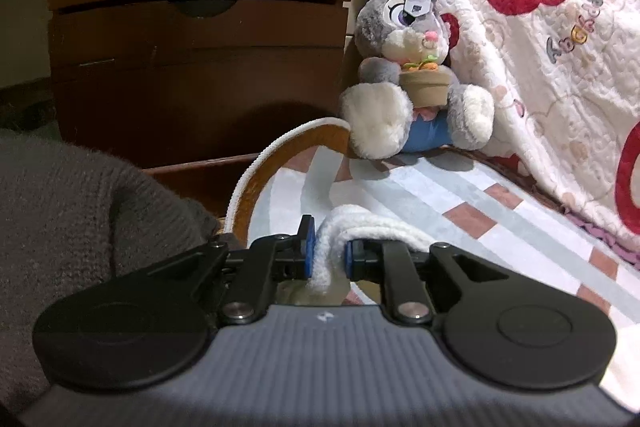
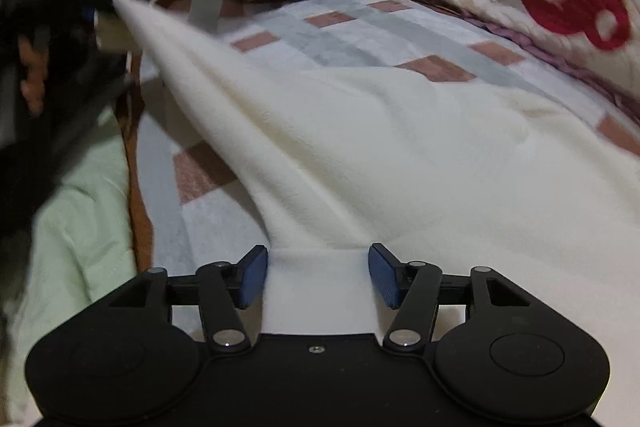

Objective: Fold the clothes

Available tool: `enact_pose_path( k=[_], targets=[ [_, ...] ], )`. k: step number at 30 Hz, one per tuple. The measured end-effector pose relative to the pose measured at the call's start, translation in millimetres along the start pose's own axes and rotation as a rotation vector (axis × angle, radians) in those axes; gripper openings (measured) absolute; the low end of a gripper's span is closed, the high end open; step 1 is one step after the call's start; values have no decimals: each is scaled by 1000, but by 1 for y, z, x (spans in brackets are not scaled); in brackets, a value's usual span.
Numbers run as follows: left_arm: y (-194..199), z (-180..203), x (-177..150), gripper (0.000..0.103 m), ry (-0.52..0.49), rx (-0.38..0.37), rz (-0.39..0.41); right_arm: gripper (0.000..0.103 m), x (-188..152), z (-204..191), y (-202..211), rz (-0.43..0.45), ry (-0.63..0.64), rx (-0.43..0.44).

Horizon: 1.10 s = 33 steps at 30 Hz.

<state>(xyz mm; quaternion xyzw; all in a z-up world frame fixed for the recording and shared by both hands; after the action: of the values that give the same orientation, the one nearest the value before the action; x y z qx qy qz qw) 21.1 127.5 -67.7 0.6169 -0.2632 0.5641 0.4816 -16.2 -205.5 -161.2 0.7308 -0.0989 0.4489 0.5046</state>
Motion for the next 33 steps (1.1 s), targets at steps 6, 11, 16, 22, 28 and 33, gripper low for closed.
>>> enact_pose_path(
  k=[6, 11, 16, 22, 28, 33],
  targets=[
    [21, 3, 14, 31, -4, -29, 151, 56, 15, -20, -18, -17, 81, 32],
    [17, -3, 24, 49, 11, -82, 80, 25, 25, -37, -31, -30, 130, 50],
    [-6, -69, 14, 51, 537, -203, -209, 24, 35, -55, -44, -43, 179, 69],
    [-28, -55, -10, 62, 417, -180, -363, 24, 39, -65, -52, -39, 127, 105],
    [-45, -18, -34, 69, 238, -164, -447, 23, 28, -62, -39, -84, -115, 360],
    [-54, -3, -49, 71, 130, -117, -480, 26, 2, -45, 2, -26, -235, 293]
  ],
)
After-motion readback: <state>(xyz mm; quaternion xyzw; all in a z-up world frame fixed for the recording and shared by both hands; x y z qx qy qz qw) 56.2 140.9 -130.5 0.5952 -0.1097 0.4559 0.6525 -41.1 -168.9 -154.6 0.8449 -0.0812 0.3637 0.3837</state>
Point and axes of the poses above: each gripper's, at about its wrist camera, not at the fingertips, and y roughly against the way its jaws point, z to its right, x to its top, the point moved 2 cm from there along -y, roughly the way its jaws point, and after that the axes turned 8 degrees about z, right-handed, at the moved point
